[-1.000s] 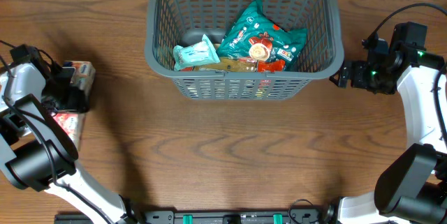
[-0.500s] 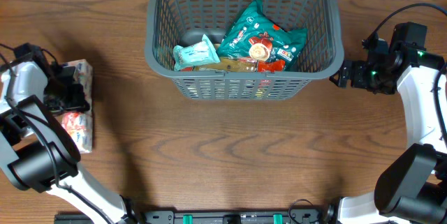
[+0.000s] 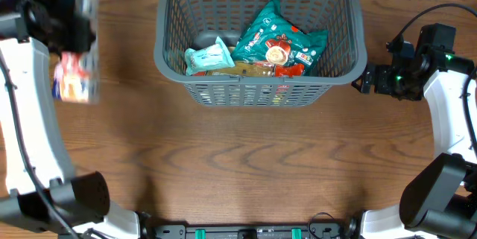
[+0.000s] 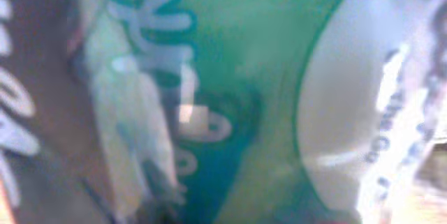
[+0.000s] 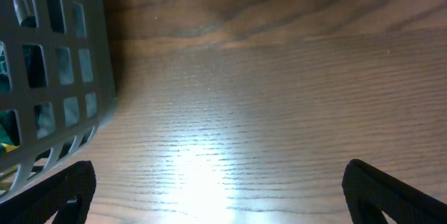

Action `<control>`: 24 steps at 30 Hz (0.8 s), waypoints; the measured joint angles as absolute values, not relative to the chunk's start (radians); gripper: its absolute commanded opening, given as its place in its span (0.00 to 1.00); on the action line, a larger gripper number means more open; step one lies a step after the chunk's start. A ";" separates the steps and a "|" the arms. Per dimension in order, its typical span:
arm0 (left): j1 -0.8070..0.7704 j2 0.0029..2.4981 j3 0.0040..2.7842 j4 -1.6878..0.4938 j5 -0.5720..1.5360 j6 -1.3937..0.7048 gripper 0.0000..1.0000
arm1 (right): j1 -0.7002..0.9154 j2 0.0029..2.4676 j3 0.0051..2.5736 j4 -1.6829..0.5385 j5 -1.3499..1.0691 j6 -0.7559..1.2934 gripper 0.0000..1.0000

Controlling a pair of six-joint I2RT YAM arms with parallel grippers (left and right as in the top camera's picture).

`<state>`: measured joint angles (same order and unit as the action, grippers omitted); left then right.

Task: Pack container
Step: 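Lift the tissue pack with the left gripper and drop it into the basket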

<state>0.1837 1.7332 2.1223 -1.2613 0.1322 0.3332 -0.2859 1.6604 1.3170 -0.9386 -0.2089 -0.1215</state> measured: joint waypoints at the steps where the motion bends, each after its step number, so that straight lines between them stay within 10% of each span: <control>1: 0.150 1.730 2.180 -1.261 0.132 0.337 0.06 | -0.286 1.660 1.317 -0.939 -0.209 -0.122 0.99; 13: -0.300 1.745 2.375 -1.185 0.198 0.607 0.06 | -0.286 1.660 1.317 -0.921 -0.209 -0.121 0.99; 24: -0.404 1.988 2.375 -1.140 0.210 0.784 0.06 | -0.286 1.660 1.317 -0.901 -0.209 -0.121 0.99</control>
